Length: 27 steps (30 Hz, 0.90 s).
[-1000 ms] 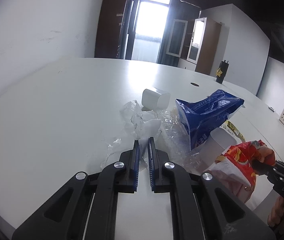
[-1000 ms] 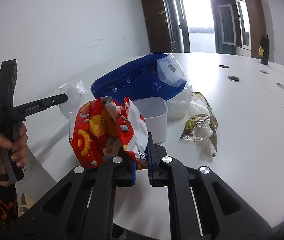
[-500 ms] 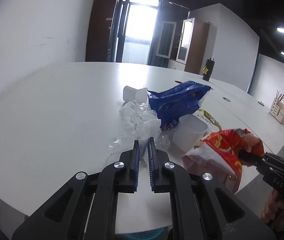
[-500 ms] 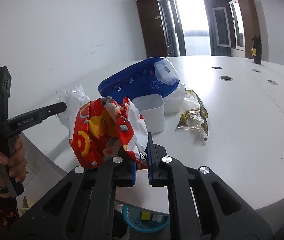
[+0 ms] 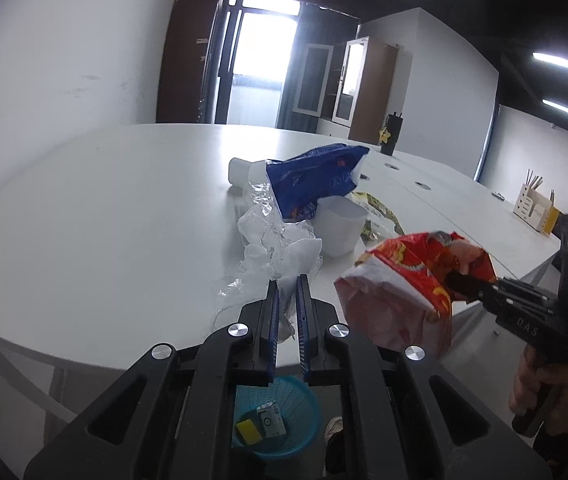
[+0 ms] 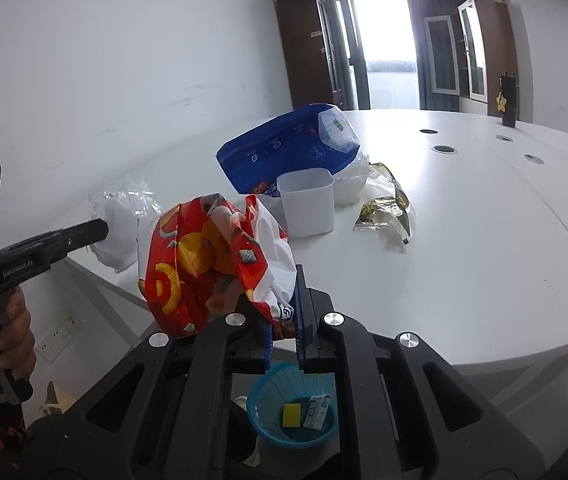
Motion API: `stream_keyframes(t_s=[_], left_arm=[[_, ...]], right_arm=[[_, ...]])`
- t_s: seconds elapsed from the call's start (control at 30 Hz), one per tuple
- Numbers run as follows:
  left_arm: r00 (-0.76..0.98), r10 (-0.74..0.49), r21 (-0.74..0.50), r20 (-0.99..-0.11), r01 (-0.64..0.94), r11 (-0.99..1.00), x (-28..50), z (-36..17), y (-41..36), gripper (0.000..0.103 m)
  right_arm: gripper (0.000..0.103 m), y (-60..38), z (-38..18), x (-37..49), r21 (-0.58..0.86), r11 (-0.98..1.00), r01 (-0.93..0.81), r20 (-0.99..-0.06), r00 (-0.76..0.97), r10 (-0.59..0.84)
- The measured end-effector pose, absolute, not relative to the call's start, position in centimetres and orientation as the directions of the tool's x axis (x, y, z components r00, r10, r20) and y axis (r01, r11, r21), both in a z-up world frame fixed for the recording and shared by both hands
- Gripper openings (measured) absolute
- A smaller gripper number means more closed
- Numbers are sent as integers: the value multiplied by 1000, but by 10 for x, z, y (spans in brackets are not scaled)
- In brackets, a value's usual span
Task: Collect trash
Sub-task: 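Carry the plastic film with the left tool while the right tool carries the wrapper to the basket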
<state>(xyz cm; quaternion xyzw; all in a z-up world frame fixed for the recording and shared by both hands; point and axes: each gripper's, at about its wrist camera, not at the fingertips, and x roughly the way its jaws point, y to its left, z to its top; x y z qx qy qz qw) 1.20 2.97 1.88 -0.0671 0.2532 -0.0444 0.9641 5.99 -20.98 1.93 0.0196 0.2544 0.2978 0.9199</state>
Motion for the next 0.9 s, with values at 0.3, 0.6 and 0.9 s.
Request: stream_keyframes(t_s=[0.3, 0.6, 0.9], left_arm=[[851, -167, -194, -498, 79, 978, -37, -13, 36, 7], [757, -246, -235, -605, 125, 964, -22, -59, 27, 7], [691, -245, -217, -680, 130, 968, -13, -104, 6, 7]], right_arm=[[7, -215, 10, 27, 141, 821, -553, -485, 684, 544], [7, -221, -45, 4, 146, 821, -553, -598, 611, 518], [7, -228, -90, 9, 174, 833, -525, -671, 556, 490]])
